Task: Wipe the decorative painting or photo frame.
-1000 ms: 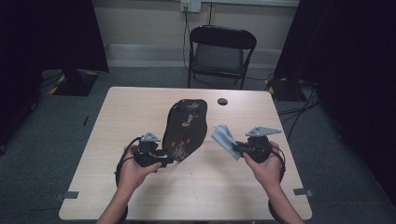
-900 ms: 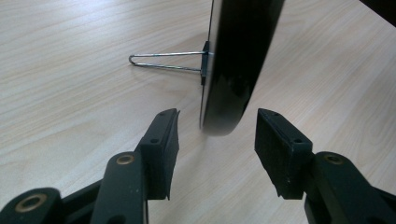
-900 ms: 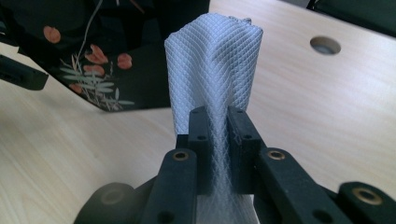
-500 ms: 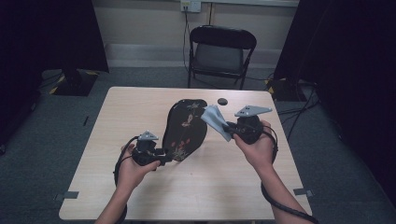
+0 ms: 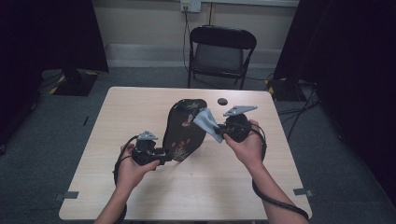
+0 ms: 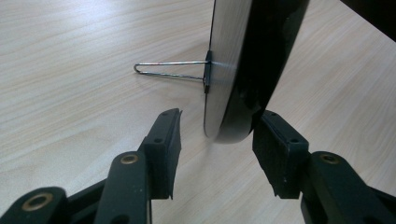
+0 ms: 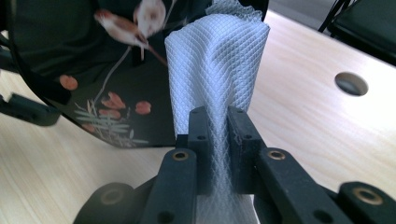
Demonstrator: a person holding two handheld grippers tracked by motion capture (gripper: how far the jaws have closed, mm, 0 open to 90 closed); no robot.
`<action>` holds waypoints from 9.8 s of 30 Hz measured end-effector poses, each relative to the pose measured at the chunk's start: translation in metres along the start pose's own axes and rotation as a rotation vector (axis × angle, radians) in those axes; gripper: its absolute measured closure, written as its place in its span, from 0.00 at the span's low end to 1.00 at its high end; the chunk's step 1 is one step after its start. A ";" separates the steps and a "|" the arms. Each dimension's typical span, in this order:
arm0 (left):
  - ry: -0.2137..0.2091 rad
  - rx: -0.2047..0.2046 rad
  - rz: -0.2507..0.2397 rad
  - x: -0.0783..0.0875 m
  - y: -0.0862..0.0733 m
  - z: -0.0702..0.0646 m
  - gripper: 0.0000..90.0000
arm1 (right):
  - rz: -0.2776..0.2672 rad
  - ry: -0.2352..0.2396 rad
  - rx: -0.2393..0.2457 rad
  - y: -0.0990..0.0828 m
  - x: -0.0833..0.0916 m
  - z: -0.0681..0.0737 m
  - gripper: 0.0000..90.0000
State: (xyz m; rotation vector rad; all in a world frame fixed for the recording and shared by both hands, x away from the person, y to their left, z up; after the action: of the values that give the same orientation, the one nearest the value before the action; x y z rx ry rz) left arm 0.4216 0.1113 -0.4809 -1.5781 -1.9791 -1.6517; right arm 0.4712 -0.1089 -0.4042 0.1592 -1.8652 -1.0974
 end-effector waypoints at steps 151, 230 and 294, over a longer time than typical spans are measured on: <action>0.003 -0.127 0.081 -0.003 0.001 -0.005 0.87 | 0.112 0.104 0.059 0.002 -0.015 0.031 0.90; 0.007 -0.132 0.085 -0.004 0.001 -0.007 0.87 | 0.132 0.109 0.062 -0.003 -0.016 0.039 0.90; 0.008 -0.125 0.078 -0.005 0.001 -0.007 0.87 | 0.035 0.120 0.062 0.025 -0.002 0.043 0.90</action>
State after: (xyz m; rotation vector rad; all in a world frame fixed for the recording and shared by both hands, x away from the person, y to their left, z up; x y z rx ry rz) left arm 0.4207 0.1026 -0.4803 -1.6651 -1.8174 -1.7796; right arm 0.4468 -0.0666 -0.3943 0.2223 -1.7882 -0.9856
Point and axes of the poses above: each handheld gripper's, and its own axes: x roughly backward along the jaws, y roughly out of its top, z roughly to its left, the point moved 8 cm from there along -x, roughly forward along the jaws, and after that the axes turned 12 degrees about x, right-handed, at the moved point
